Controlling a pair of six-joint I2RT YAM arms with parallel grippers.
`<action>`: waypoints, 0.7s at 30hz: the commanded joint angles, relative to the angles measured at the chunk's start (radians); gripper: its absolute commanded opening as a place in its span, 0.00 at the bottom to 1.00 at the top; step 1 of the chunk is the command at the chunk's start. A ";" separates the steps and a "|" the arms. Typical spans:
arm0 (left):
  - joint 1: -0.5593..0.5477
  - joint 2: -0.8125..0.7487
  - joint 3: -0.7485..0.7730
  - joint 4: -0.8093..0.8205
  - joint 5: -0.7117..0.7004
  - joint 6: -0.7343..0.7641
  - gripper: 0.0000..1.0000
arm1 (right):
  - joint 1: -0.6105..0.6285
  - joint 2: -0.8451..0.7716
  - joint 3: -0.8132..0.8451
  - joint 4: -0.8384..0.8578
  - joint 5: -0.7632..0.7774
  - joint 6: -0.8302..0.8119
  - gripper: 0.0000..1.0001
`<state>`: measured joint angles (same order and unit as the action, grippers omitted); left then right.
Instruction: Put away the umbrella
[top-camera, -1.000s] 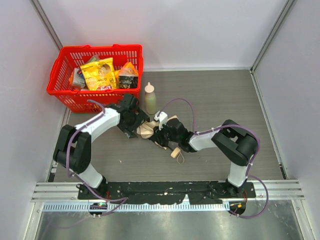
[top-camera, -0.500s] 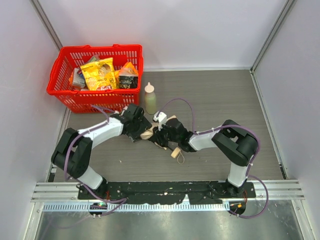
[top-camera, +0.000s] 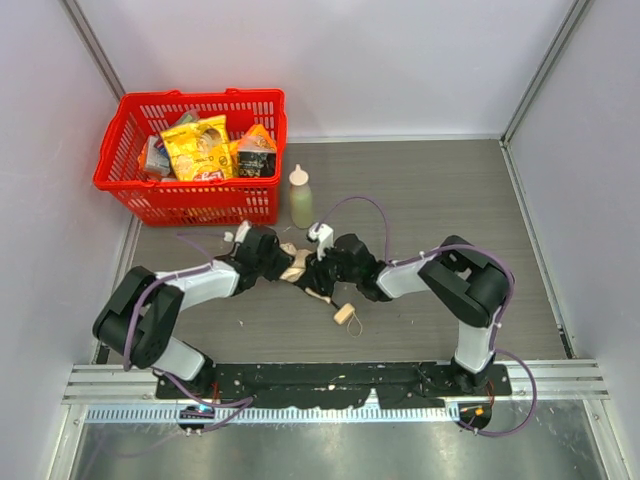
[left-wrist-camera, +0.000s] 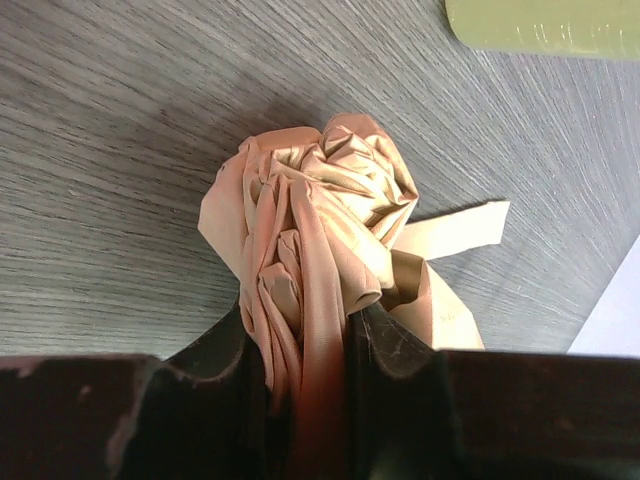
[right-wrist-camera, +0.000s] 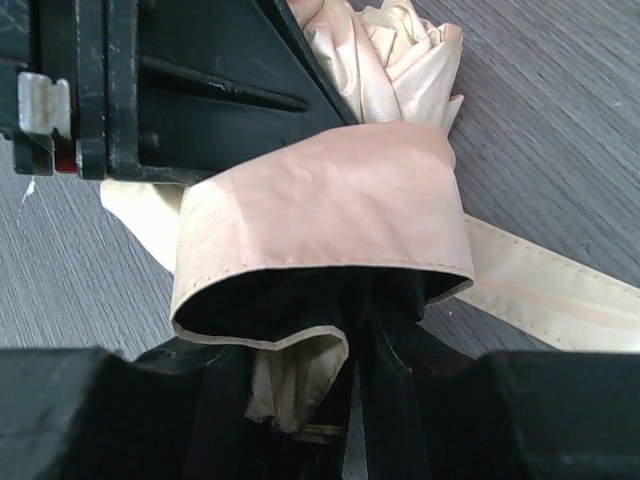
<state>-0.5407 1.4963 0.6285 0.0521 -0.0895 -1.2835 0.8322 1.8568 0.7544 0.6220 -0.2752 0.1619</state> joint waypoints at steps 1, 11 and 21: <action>-0.008 0.010 -0.053 -0.089 0.003 0.112 0.00 | 0.007 -0.010 0.002 -0.321 0.023 0.007 0.05; -0.007 -0.088 -0.050 -0.192 0.056 0.067 0.00 | 0.084 -0.335 0.101 -0.599 0.309 -0.100 0.65; -0.008 -0.100 -0.040 -0.245 0.057 0.036 0.00 | 0.070 -0.232 0.278 -0.630 0.102 -0.182 0.67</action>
<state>-0.5537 1.3983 0.5961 -0.0692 -0.0162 -1.2720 0.9054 1.5612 0.9833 -0.0017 -0.0761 0.0353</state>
